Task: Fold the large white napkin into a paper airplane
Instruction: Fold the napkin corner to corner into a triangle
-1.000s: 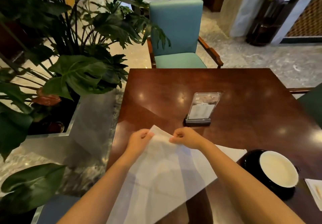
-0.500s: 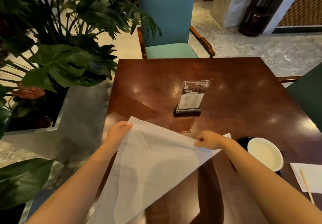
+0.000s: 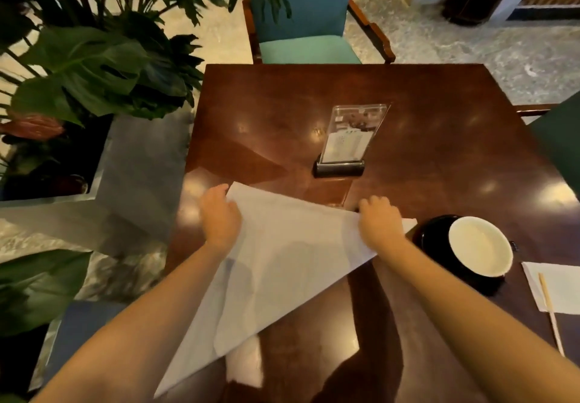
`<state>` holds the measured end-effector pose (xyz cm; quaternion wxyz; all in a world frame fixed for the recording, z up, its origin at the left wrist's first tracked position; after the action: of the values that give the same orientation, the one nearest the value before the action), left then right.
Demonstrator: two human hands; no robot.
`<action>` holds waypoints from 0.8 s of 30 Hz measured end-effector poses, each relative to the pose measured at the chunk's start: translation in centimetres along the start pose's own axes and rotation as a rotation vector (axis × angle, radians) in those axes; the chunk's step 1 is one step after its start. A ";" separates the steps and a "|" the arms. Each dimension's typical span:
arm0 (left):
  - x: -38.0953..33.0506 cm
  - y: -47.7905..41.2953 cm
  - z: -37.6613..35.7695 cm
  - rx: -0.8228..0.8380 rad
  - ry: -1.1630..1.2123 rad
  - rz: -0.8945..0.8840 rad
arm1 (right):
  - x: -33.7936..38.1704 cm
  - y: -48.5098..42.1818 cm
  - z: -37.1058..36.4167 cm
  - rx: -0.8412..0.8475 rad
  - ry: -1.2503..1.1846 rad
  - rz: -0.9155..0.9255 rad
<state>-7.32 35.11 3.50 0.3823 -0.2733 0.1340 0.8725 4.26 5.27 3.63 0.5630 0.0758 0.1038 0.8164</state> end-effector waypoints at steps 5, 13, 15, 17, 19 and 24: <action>-2.5 10.8 -3.4 0.014 -0.108 -0.306 | 13.5 5.7 -4.5 -0.137 -0.361 0.384; 3.2 16.8 -5.7 0.283 -0.540 -0.556 | 15.8 7.6 -8.3 -0.066 -0.209 0.491; 3.9 18.8 -5.1 0.355 -0.578 -0.757 | 15.8 7.7 -8.1 -0.061 -0.214 0.494; 5.2 20.6 -3.6 0.399 -0.611 -0.883 | 15.8 7.7 -7.9 -0.059 -0.221 0.499; 7.1 21.3 -2.6 0.422 -0.632 -0.897 | 15.7 7.7 -7.9 -0.037 -0.218 0.523; 7.5 21.7 -0.8 0.324 -0.701 -0.914 | 13.6 7.9 -7.1 -0.027 -0.196 0.574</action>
<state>-27.29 24.63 -0.94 0.7772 0.0625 -0.0001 0.6261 -9.42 14.67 -1.16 0.3174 0.1728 0.0126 0.9323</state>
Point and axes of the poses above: each hand's wrist, its own y-axis away from the middle knuckle, its own z-axis out of the back of the hand, x = y × z, the point moved 9 cm from there along -y, towards the middle knuckle, and after that the axes turned 6 degrees about -y, right-handed, at the moved point
